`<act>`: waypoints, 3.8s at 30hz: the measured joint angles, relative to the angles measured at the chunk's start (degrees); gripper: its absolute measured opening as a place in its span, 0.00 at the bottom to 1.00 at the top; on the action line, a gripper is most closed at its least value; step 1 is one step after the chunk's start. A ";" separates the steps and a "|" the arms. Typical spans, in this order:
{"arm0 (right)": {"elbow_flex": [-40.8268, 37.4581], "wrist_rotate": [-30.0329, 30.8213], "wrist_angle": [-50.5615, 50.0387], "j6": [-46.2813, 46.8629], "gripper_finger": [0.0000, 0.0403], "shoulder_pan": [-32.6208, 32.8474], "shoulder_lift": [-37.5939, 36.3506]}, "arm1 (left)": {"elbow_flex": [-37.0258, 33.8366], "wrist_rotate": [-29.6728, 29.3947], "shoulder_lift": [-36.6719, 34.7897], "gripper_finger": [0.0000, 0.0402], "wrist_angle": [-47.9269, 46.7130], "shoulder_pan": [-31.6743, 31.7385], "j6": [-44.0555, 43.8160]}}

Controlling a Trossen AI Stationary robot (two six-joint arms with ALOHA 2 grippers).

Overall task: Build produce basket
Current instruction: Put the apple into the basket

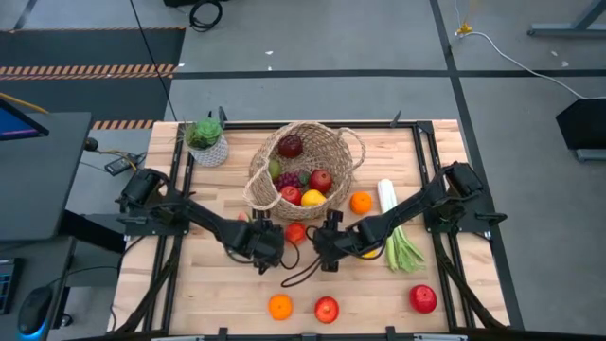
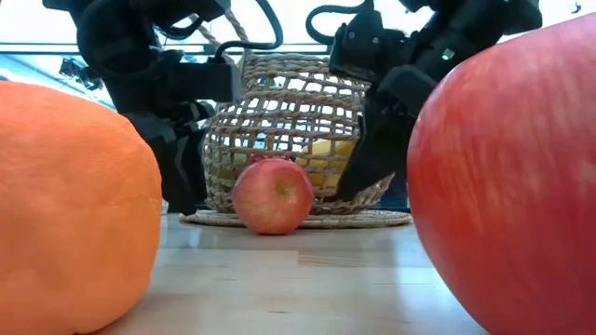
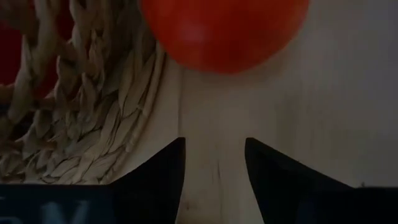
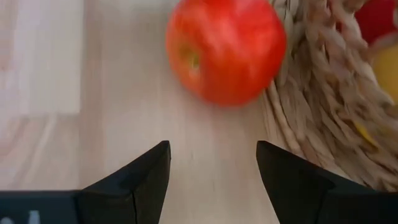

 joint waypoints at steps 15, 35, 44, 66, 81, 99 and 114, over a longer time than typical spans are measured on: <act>-5.18 0.28 12.56 0.18 0.61 -1.87 0.00 | 0.00 -1.36 0.02 0.42 9.64 0.44 6.60; -7.44 -0.90 22.07 1.69 0.61 -1.11 0.02 | -0.11 2.81 0.09 0.42 15.46 -1.07 5.06; -7.44 -1.92 21.87 1.50 0.61 -0.78 0.07 | -0.12 2.47 0.51 0.42 18.90 -1.62 6.78; -3.08 -4.89 32.59 -4.96 0.61 2.92 0.26 | 1.03 -0.54 0.68 0.34 34.87 -2.38 14.89; 14.95 -10.32 -24.43 11.55 0.61 10.10 -7.47 | 5.38 0.32 0.46 0.31 19.48 -5.43 10.18; 9.46 -5.34 -36.69 56.87 0.61 30.94 -10.21 | 5.27 1.33 0.46 0.30 19.24 -9.50 6.42; -6.63 -3.55 2.05 36.87 0.61 29.19 -10.21 | 5.18 4.54 0.51 0.46 28.01 -15.14 3.12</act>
